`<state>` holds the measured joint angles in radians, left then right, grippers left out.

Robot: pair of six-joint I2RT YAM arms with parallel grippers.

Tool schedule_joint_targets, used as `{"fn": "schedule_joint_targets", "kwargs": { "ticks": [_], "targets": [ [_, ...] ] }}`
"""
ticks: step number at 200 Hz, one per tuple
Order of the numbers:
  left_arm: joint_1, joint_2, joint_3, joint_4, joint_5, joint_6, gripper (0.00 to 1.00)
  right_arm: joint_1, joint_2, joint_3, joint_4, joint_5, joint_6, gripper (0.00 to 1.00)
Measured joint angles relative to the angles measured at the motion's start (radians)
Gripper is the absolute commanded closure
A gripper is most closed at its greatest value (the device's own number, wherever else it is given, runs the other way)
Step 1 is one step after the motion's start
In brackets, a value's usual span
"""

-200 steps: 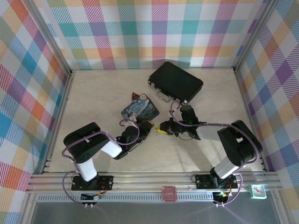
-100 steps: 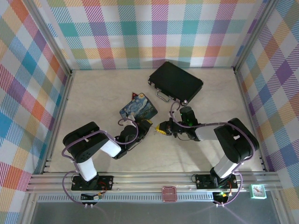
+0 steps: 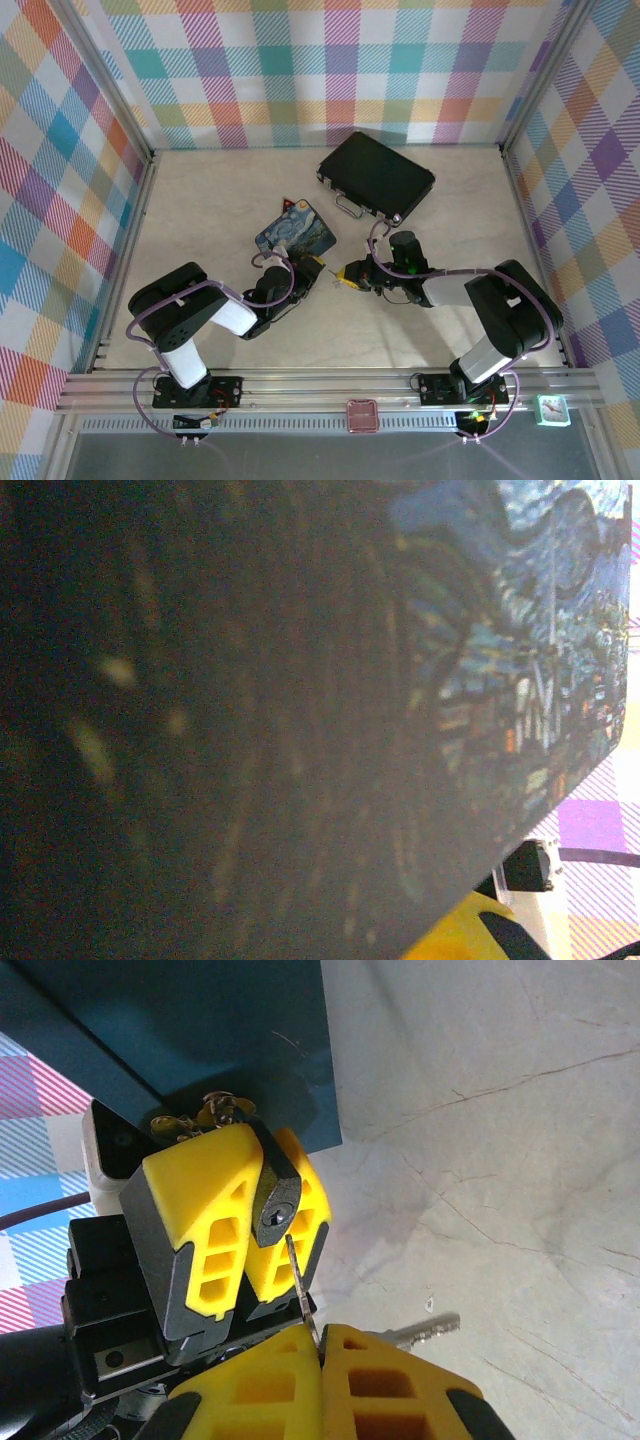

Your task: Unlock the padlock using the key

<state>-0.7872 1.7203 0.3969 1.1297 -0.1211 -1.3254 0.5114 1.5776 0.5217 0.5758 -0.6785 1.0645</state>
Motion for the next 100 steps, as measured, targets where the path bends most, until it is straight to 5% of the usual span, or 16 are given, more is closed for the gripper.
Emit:
{"fn": "schedule_joint_targets", "kwargs": {
  "ticks": [100],
  "targets": [
    [0.004,0.027,0.015,0.024,0.014,0.005,1.0,0.04,0.079,0.021,0.075,-0.015,0.013,1.0]
  ]
}}
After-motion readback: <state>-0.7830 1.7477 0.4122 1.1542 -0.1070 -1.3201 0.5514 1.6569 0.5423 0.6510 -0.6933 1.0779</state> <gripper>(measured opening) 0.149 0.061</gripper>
